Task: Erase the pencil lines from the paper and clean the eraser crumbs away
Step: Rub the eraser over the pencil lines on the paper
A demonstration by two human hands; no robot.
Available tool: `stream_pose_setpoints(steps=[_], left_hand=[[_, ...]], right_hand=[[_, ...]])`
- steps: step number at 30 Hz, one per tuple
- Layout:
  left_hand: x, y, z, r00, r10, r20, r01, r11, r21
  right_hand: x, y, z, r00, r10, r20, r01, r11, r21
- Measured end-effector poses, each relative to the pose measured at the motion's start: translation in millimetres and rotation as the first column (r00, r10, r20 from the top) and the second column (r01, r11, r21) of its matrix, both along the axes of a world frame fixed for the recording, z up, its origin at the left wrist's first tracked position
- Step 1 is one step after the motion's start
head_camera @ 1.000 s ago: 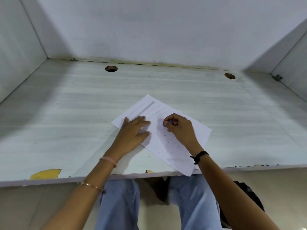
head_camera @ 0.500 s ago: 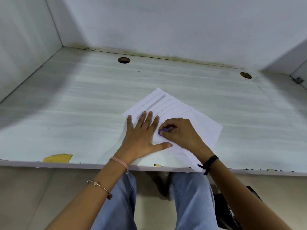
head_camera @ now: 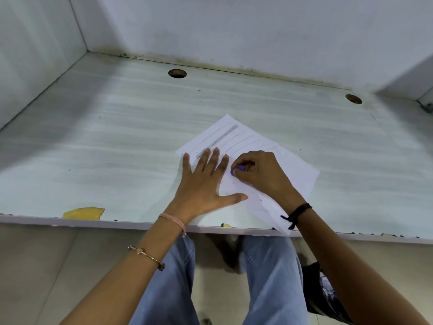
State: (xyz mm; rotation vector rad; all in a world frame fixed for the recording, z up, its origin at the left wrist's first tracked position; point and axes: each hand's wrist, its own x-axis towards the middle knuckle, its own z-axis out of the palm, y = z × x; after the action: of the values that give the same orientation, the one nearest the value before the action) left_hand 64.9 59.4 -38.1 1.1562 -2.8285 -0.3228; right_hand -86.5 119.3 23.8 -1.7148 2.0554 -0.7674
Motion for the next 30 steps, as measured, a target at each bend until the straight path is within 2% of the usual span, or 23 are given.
stream_pose_setpoints(steps=[4, 8, 13, 17, 18, 22, 27, 30], left_hand=[[1, -1, -1, 1.000, -0.019, 0.014, 0.019, 1.000, -0.019], [0, 1, 0, 1.000, 0.000, -0.011, 0.000, 1.000, 0.001], [0, -1, -1, 1.000, -0.021, 0.018, 0.021, 0.999, -0.028], [1, 1, 2, 1.000, -0.009, -0.009, 0.009, 1.000, 0.020], [1, 1, 2, 1.000, -0.011, -0.008, 0.011, 1.000, 0.017], [1, -1, 0, 1.000, -0.019, 0.022, 0.019, 0.999, -0.030], [1, 2, 3, 1.000, -0.011, 0.003, 0.011, 1.000, 0.019], [0, 0, 1, 1.000, -0.018, 0.013, 0.018, 1.000, -0.010]], right_hand=[[17, 10, -2, 0.983, 0.183, -0.020, -0.182, 0.981, 0.063], [-5, -4, 1, 1.000, -0.020, 0.016, 0.020, 1.000, -0.002], [15, 12, 1, 0.986, 0.167, 0.000, -0.166, 0.982, 0.094], [-11, -5, 2, 0.999, -0.038, 0.015, 0.038, 0.999, 0.017], [-8, -4, 1, 1.000, -0.030, -0.001, 0.030, 0.999, 0.012], [13, 13, 0, 0.982, 0.189, -0.016, -0.186, 0.977, 0.101], [-17, -6, -1, 0.998, -0.063, -0.007, 0.062, 0.998, -0.010], [8, 7, -2, 0.993, 0.107, -0.041, -0.105, 0.994, 0.036]])
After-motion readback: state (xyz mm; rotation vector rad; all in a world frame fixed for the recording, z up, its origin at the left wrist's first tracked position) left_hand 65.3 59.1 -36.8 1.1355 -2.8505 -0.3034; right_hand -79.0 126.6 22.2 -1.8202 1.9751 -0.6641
